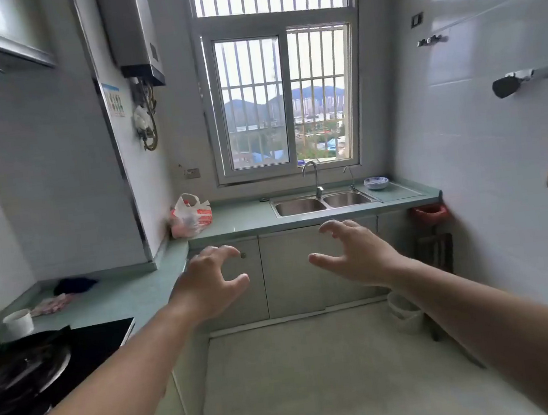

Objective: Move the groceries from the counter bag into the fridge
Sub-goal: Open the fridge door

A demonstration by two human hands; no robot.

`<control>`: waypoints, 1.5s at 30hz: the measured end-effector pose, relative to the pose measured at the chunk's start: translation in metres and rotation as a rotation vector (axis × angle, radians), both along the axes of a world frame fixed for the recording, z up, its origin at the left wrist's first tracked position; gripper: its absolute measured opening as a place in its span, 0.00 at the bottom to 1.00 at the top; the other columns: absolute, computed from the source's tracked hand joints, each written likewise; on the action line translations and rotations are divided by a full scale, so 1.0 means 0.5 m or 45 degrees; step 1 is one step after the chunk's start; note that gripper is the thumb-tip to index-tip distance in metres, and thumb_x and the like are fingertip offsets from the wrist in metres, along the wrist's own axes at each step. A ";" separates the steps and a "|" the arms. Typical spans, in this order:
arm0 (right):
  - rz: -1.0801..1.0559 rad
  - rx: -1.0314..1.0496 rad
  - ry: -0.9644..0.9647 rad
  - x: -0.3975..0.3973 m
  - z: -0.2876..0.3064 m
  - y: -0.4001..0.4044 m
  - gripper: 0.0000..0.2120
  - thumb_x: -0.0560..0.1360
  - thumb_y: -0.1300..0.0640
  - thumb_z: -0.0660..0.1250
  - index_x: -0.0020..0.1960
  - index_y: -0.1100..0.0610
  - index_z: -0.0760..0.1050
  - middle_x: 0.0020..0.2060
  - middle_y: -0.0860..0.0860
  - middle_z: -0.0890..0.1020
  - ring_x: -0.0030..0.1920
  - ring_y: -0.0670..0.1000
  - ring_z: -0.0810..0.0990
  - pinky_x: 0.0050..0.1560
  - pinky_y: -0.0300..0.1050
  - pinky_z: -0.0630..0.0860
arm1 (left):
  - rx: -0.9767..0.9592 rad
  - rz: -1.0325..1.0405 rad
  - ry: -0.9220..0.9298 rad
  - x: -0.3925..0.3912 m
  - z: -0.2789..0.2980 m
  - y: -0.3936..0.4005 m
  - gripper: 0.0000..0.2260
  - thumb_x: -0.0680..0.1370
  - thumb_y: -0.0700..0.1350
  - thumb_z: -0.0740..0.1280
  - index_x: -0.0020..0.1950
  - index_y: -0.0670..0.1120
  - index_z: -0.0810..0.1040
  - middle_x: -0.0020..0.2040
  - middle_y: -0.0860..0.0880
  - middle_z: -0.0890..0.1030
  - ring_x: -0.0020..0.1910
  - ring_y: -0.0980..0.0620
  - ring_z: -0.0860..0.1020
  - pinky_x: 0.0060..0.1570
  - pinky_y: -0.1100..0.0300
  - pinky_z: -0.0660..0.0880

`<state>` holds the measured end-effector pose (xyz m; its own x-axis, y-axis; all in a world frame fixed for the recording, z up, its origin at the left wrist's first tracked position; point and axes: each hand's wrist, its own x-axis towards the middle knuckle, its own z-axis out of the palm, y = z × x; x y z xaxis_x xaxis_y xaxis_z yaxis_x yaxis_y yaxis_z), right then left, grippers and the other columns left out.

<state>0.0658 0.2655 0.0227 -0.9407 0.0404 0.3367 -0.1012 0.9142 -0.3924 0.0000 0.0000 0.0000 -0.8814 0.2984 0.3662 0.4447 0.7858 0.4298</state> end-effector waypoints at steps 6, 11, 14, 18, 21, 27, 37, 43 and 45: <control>-0.197 -0.013 -0.077 -0.121 -0.023 0.006 0.32 0.70 0.32 0.64 0.69 0.45 0.66 0.65 0.49 0.72 0.65 0.51 0.72 0.64 0.52 0.72 | 0.003 -0.117 -0.034 -0.181 -0.002 0.035 0.21 0.73 0.56 0.69 0.65 0.56 0.73 0.64 0.54 0.74 0.63 0.51 0.72 0.62 0.51 0.72; -0.316 -0.046 -0.081 -0.212 -0.029 0.082 0.32 0.71 0.32 0.63 0.70 0.46 0.66 0.66 0.50 0.72 0.66 0.52 0.71 0.65 0.53 0.71 | -0.006 -0.245 -0.048 -0.324 -0.013 0.124 0.21 0.73 0.57 0.69 0.65 0.57 0.72 0.65 0.55 0.73 0.63 0.51 0.72 0.61 0.51 0.72; -0.375 -0.077 -0.093 -0.273 -0.044 0.149 0.32 0.71 0.32 0.63 0.70 0.46 0.66 0.65 0.50 0.72 0.65 0.51 0.71 0.63 0.52 0.72 | 0.002 -0.308 -0.072 -0.402 -0.026 0.204 0.21 0.73 0.57 0.69 0.66 0.58 0.72 0.66 0.55 0.72 0.64 0.52 0.71 0.63 0.52 0.71; -0.435 -0.168 -0.058 -0.364 -0.045 0.262 0.32 0.71 0.33 0.63 0.70 0.47 0.66 0.66 0.50 0.72 0.64 0.51 0.72 0.62 0.50 0.73 | 0.008 -0.392 -0.080 -0.505 -0.023 0.331 0.21 0.73 0.56 0.69 0.66 0.58 0.72 0.67 0.56 0.72 0.65 0.53 0.70 0.63 0.54 0.71; -0.475 -0.163 -0.057 -0.433 -0.031 0.356 0.32 0.71 0.32 0.63 0.70 0.47 0.65 0.67 0.50 0.71 0.65 0.51 0.71 0.62 0.51 0.73 | -0.021 -0.430 -0.058 -0.585 -0.001 0.436 0.21 0.73 0.56 0.69 0.65 0.58 0.72 0.66 0.56 0.72 0.64 0.54 0.71 0.62 0.54 0.71; -0.619 -0.092 -0.055 -0.505 -0.026 0.516 0.32 0.72 0.31 0.60 0.70 0.46 0.64 0.68 0.49 0.70 0.65 0.52 0.71 0.62 0.54 0.73 | -0.064 -0.545 -0.021 -0.695 0.016 0.631 0.21 0.74 0.57 0.69 0.66 0.59 0.72 0.66 0.58 0.72 0.64 0.54 0.71 0.59 0.55 0.72; -1.134 0.118 -0.148 -0.549 -0.040 0.827 0.29 0.75 0.33 0.55 0.72 0.45 0.63 0.70 0.48 0.69 0.67 0.53 0.70 0.63 0.53 0.70 | -0.099 -0.940 0.068 -0.895 -0.007 1.074 0.22 0.74 0.57 0.67 0.67 0.57 0.72 0.66 0.54 0.73 0.64 0.51 0.71 0.60 0.55 0.71; -1.524 0.235 -0.315 -0.543 -0.033 0.975 0.27 0.77 0.36 0.52 0.72 0.47 0.62 0.70 0.49 0.68 0.68 0.54 0.67 0.62 0.53 0.69 | -0.149 -1.264 0.117 -0.964 -0.029 1.346 0.24 0.74 0.60 0.65 0.69 0.58 0.70 0.67 0.53 0.73 0.63 0.50 0.72 0.60 0.51 0.73; -1.643 0.207 -0.303 -0.522 -0.022 1.011 0.26 0.77 0.37 0.52 0.71 0.47 0.63 0.69 0.49 0.68 0.68 0.54 0.68 0.61 0.52 0.69 | -0.142 -1.382 0.100 -0.948 -0.026 1.434 0.23 0.75 0.60 0.65 0.69 0.57 0.69 0.68 0.52 0.72 0.64 0.49 0.72 0.60 0.50 0.74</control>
<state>-0.1952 0.7709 0.0117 -0.2936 0.9211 0.2559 0.9276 0.3392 -0.1566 -0.4742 0.7169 -0.0132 -0.1041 0.9373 0.3325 0.9472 -0.0085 0.3205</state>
